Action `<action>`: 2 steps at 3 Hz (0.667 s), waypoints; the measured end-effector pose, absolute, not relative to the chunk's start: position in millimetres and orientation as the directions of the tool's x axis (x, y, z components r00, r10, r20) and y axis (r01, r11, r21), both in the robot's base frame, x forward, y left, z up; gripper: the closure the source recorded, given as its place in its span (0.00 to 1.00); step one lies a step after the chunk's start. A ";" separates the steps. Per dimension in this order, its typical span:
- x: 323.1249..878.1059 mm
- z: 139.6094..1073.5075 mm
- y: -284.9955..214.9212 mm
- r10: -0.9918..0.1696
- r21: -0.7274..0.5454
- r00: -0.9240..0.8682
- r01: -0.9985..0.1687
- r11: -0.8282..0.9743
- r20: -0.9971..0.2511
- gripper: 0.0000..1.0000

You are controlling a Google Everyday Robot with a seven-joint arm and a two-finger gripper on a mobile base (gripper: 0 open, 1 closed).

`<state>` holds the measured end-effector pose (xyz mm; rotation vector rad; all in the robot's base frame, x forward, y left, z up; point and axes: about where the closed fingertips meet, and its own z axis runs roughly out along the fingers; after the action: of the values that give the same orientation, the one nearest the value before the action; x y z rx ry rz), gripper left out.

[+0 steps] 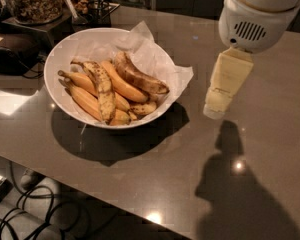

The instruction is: Pick banana from white bowl

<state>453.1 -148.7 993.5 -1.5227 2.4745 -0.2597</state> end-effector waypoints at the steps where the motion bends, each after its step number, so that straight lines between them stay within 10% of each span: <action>1: 456.5 998.4 -144.2 -0.878 -0.279 -0.460 -0.833 0.478 -0.131 0.00; 2: 445.8 996.8 -115.6 -0.905 -0.276 -0.396 -0.862 0.425 -0.157 0.00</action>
Offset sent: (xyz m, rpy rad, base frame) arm -0.0262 0.0617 -0.0153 0.0607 0.0216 0.1185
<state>445.8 -115.6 996.8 -1.5316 2.4012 -0.2163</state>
